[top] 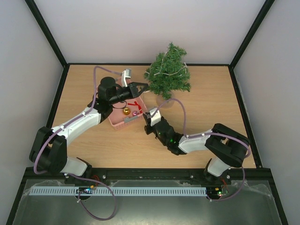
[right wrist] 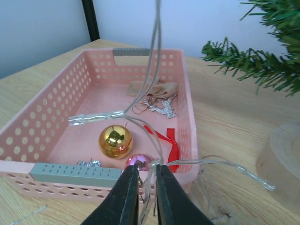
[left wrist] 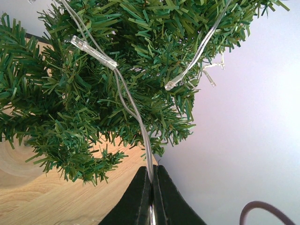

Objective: Decorate the small christmas tree
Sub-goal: Wrap the decoration item around the Christmas tree.

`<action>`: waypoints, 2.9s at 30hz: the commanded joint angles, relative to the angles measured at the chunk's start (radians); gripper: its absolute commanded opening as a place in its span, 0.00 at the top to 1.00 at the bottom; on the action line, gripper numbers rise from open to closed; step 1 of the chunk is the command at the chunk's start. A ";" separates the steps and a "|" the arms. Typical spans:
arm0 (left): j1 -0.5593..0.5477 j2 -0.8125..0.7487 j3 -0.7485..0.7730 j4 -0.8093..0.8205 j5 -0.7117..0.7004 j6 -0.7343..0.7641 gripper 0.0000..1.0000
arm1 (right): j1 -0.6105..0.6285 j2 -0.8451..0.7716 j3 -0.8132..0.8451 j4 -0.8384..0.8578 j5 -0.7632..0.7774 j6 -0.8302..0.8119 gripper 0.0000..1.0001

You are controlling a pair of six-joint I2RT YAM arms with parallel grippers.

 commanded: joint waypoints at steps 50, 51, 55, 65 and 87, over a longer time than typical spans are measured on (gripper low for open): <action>-0.004 -0.068 0.036 -0.285 -0.067 0.372 0.59 | -0.240 -0.739 0.345 -0.922 0.274 -0.055 0.98; -0.004 -0.066 0.038 -0.285 -0.066 0.374 0.59 | -0.241 -0.730 0.350 -0.921 0.314 -0.057 0.98; -0.004 -0.054 0.044 -0.286 -0.063 0.380 0.59 | -0.279 -0.696 0.370 -0.876 0.385 -0.077 0.98; -0.004 -0.058 0.051 -0.320 -0.086 0.414 0.58 | -0.480 -0.629 0.335 -0.913 0.281 0.032 0.98; -0.003 0.021 0.115 -0.300 -0.064 0.384 0.58 | -0.661 -0.467 0.354 -0.812 0.117 0.017 0.98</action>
